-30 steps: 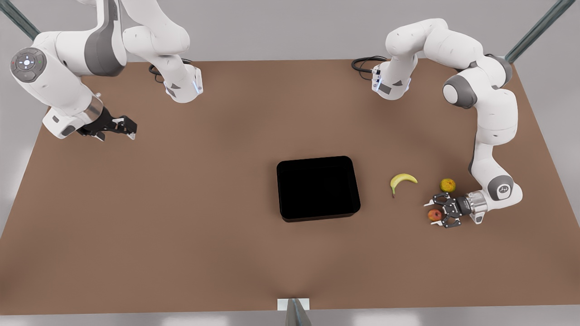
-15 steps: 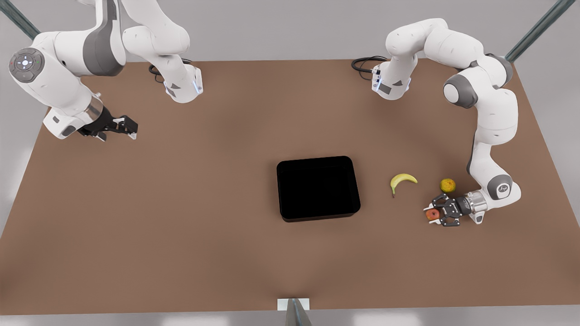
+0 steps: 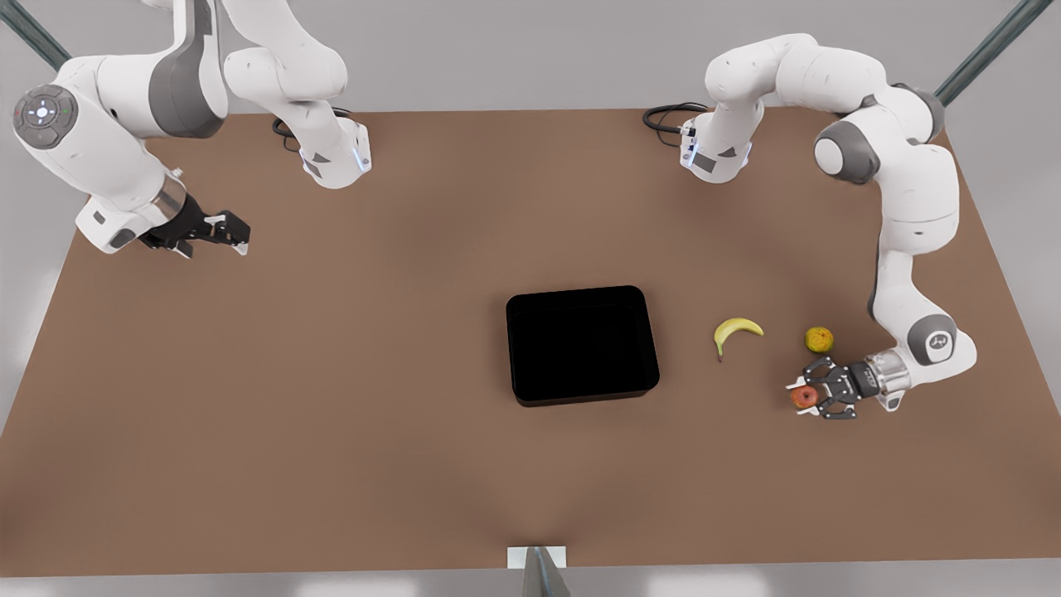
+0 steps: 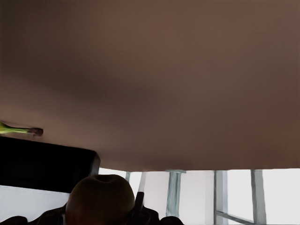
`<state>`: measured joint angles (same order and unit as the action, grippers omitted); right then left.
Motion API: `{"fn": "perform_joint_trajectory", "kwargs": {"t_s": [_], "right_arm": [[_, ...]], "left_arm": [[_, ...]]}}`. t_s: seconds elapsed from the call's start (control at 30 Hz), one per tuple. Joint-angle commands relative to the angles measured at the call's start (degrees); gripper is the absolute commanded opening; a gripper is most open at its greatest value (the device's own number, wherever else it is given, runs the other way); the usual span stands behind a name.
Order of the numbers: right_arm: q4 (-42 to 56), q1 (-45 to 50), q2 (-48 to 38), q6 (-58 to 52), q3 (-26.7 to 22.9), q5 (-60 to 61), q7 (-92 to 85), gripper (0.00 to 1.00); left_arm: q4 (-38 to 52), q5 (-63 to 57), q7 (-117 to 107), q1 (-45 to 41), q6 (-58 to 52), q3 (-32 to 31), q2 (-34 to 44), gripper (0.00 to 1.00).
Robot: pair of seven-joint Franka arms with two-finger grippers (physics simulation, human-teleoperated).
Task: Place the storage box in the middle with the right arm, and place the apple in the storage box with the left arm
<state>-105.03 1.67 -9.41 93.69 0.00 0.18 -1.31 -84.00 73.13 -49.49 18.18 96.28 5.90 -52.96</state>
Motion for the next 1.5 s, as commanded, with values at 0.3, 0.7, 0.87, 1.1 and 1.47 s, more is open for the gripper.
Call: {"fn": "perform_joint_trajectory", "kwargs": {"t_s": [0.3, 0.7, 0.87, 1.1, 1.47], "right_arm": [[0.09, -0.18, -0.08, -0.18, -0.09, 0.0, -0.18, 1.0], [0.44, -0.18, -0.08, -0.18, -1.32, 0.0, -1.85, 1.0], [0.44, -0.26, -0.08, -0.18, -1.32, 0.0, -1.85, 1.0], [0.44, -0.18, -0.08, -0.09, -1.41, 0.0, -1.76, 1.0], [0.44, -0.18, -0.43, -0.18, -1.23, 0.0, -1.5, 1.0]], "left_arm": [[-19.53, 7.2, -9.04, -14.84, 17.79, -5.11, 21.32, 0.56], [-26.39, 6.41, -27.24, -24.24, 56.82, -29.72, 29.41, 0.62], [-26.12, 6.06, -28.64, -24.24, 58.67, -32.18, 29.5, 1.0], [-18.58, -17.64, -28.56, -24.07, 43.34, -24.46, 32.31, 1.0], [0.04, -72.16, 37.97, -18.18, -5.64, -13.28, 47.61, 0.96]]}}
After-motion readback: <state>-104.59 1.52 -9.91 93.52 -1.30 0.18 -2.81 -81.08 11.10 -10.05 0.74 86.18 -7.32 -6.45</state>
